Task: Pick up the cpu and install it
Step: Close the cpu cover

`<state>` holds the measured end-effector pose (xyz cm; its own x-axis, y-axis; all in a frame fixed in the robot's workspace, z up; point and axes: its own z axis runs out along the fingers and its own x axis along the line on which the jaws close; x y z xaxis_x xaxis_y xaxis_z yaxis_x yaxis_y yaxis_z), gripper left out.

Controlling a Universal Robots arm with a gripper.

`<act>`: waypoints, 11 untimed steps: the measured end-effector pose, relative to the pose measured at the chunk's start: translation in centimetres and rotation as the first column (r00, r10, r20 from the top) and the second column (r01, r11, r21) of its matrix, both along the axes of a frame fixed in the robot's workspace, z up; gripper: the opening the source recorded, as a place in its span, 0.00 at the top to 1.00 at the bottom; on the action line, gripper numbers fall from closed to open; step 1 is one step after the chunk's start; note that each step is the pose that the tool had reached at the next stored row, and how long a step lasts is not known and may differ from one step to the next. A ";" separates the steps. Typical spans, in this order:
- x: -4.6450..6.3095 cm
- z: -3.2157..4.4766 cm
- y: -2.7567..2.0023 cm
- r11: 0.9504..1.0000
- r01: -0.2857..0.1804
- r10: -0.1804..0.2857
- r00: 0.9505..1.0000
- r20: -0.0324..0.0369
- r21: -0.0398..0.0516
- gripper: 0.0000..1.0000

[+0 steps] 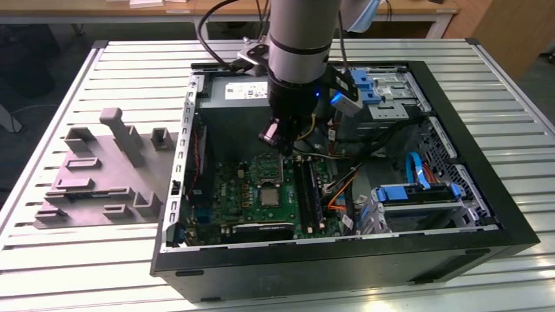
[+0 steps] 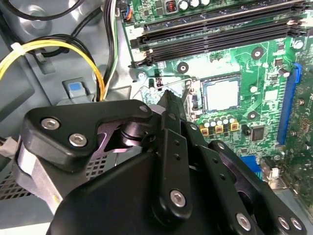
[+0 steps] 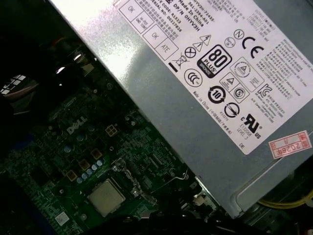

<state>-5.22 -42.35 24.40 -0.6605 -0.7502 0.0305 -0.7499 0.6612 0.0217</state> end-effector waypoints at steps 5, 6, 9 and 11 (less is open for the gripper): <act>-0.1 -0.01 -0.38 1.000 -0.004 0.004 1.000 0.000 0.002 0.89; -0.1 0.00 -0.50 1.000 -0.005 0.005 1.000 0.000 0.002 0.89; -0.2 -0.01 -0.85 1.000 -0.005 0.005 1.000 0.000 0.003 0.89; -0.2 -0.01 -0.96 1.000 -0.006 0.006 1.000 0.000 0.003 0.89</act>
